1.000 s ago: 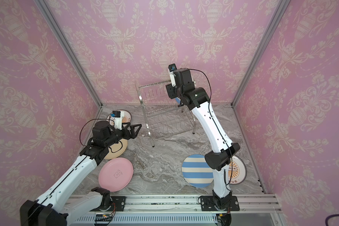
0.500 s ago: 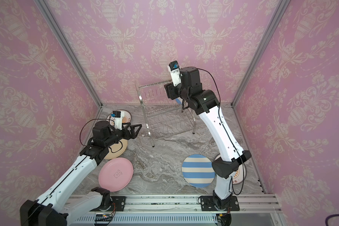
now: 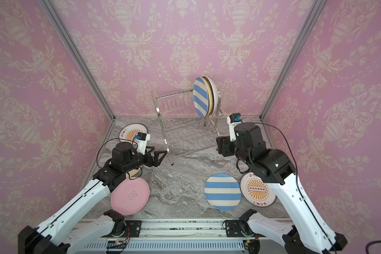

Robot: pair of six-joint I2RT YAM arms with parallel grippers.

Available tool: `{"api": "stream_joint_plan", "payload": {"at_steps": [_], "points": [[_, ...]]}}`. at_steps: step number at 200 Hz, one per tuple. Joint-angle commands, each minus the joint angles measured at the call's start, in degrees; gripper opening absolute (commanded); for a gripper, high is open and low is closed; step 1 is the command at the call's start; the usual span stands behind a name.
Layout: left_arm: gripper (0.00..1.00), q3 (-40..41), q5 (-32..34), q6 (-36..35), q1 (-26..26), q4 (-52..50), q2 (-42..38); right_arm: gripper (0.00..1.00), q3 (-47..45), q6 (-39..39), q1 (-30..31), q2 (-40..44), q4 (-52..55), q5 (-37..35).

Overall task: Load plates into a dish rack
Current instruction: Move the plate to the center of the table.

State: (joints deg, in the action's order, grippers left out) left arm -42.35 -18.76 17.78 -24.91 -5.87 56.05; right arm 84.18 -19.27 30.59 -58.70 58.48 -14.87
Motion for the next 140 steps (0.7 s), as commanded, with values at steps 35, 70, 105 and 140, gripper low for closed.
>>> {"api": "stream_joint_plan", "payload": {"at_steps": [35,70,105,140], "points": [[0.99,10.07,0.84,5.12,-8.24,2.33,-2.17,0.72,-24.71,-29.96,-3.44,11.31,14.04,-0.54],[0.99,13.3,0.01,6.61,-10.63,6.31,-1.23,0.72,-36.39,-36.56,-6.89,14.64,13.64,2.94],[0.99,15.31,-0.04,7.97,-10.84,9.5,-1.13,0.74,-46.69,-40.98,-9.3,19.36,6.84,9.82],[0.99,15.66,-1.43,7.62,-10.85,10.23,0.4,0.75,-51.95,-41.9,-12.0,22.41,6.03,11.12]]}}
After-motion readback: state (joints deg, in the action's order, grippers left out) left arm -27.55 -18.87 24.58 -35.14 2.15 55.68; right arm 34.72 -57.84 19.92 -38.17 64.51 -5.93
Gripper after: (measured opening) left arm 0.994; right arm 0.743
